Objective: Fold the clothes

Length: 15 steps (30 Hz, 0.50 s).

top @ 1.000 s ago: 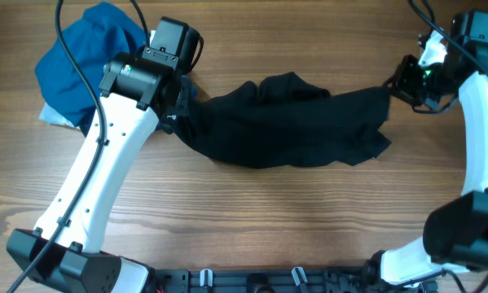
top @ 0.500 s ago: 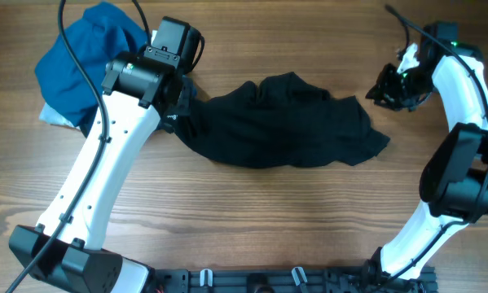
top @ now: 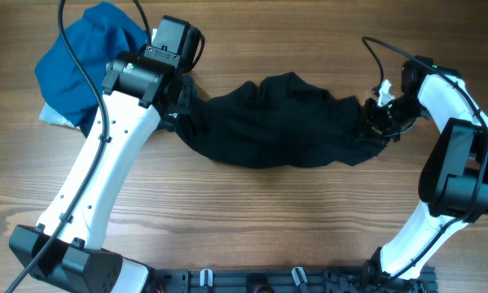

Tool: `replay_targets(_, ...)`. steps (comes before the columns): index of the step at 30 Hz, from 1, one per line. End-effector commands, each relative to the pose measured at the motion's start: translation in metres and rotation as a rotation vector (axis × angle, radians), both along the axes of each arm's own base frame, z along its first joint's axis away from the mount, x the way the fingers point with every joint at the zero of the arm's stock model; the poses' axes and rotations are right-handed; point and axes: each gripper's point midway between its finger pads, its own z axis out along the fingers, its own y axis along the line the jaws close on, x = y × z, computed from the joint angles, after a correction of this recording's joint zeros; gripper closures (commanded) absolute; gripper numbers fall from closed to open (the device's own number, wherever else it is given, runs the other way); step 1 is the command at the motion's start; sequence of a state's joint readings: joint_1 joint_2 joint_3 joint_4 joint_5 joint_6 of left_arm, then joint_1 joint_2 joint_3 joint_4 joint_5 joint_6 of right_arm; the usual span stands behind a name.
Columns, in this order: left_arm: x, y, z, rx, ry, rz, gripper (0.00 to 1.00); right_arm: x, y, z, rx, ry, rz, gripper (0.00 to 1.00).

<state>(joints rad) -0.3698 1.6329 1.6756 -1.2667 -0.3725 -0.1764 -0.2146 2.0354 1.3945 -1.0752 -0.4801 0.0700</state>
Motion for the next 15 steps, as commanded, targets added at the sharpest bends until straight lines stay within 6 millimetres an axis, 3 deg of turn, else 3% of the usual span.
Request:
replay_targets(1, 0.002, 0.002, 0.001, 0.001, 0.0, -0.006, 0.95, 0.008, 0.015, 0.006, 0.091, -0.065, 0.033, 0.8)
replay_targets(3, 0.002, 0.0, 0.0, -0.01, 0.004, -0.011, 0.95, 0.012, 0.013, 0.007, 0.085, -0.081, 0.027, 0.94)
replay_targets(4, 0.002, 0.0, 0.0, -0.009, 0.005, -0.011, 0.95, 0.014, 0.01, 0.009, 0.075, -0.09, 0.027, 0.96)
replay_targets(9, 0.002, 0.0, 0.0, -0.009, 0.005, -0.011, 0.94, 0.031, -0.004, 0.043, 0.032, -0.189, 0.013, 0.96)
replay_targets(15, 0.001, 0.0, -0.001, -0.007, 0.009, -0.011, 0.96, 0.046, -0.009, 0.137, -0.033, -0.444, -0.011, 0.96)
